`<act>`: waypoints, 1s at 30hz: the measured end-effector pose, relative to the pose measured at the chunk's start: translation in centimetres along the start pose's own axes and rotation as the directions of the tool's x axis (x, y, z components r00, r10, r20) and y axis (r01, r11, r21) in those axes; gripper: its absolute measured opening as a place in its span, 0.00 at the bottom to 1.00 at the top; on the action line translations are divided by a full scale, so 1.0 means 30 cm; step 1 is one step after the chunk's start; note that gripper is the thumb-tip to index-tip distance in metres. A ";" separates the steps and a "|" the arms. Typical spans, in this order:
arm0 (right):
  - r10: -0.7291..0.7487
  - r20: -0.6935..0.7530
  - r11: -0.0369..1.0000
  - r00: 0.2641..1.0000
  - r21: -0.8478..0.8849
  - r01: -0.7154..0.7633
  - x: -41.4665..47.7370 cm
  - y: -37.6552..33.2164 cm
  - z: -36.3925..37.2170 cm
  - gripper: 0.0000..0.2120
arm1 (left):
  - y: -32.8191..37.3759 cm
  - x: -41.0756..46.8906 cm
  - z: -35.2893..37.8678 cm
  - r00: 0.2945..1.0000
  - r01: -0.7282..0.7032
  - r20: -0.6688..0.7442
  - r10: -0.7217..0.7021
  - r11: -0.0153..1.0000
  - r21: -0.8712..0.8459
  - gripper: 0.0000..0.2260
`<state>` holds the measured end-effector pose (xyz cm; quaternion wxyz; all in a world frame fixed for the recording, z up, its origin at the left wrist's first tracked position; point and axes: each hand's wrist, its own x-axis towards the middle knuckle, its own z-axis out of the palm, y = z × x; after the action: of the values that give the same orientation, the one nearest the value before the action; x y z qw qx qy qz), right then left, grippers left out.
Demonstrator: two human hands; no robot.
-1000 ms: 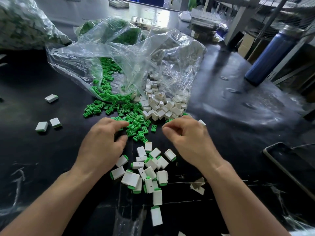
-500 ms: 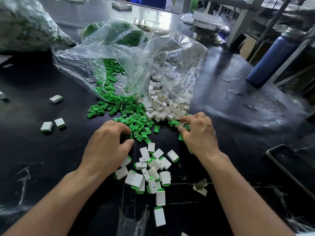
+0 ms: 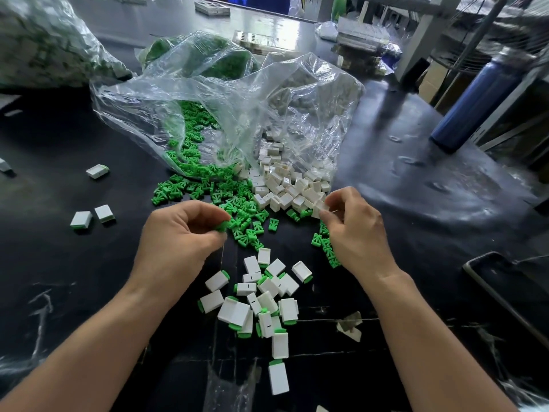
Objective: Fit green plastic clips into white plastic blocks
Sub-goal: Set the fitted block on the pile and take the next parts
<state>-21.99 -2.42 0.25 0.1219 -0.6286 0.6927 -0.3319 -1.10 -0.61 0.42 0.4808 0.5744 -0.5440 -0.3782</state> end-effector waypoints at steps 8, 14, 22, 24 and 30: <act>-0.242 0.049 0.954 0.969 0.196 0.228 -0.094 -0.112 0.015 0.11 | 0.043 -0.036 0.024 0.980 0.150 0.175 -0.097 0.934 -0.323 0.08; -0.343 0.057 0.909 0.938 0.272 0.316 -0.122 -0.133 0.033 0.18 | 0.051 -0.049 0.037 0.944 0.238 0.308 -0.119 0.891 -0.386 0.02; -0.406 -0.026 0.847 0.914 0.364 0.387 -0.134 -0.137 0.040 0.19 | 0.034 -0.035 0.029 0.913 0.334 0.365 -0.180 0.846 -0.416 0.04; -0.412 -0.024 0.850 0.911 0.351 0.393 -0.134 -0.139 0.039 0.17 | 0.033 -0.034 0.032 0.911 0.333 0.373 -0.175 0.845 -0.418 0.04; -0.465 -0.025 0.845 0.885 0.285 0.452 -0.130 -0.139 0.036 0.13 | 0.036 -0.039 0.030 0.916 0.318 0.369 -0.159 0.849 -0.423 0.10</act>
<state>-17.37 1.01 1.02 0.1431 -0.7591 0.4648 -0.4327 -2.39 0.46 1.13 0.4603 0.4335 -0.4288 -0.6453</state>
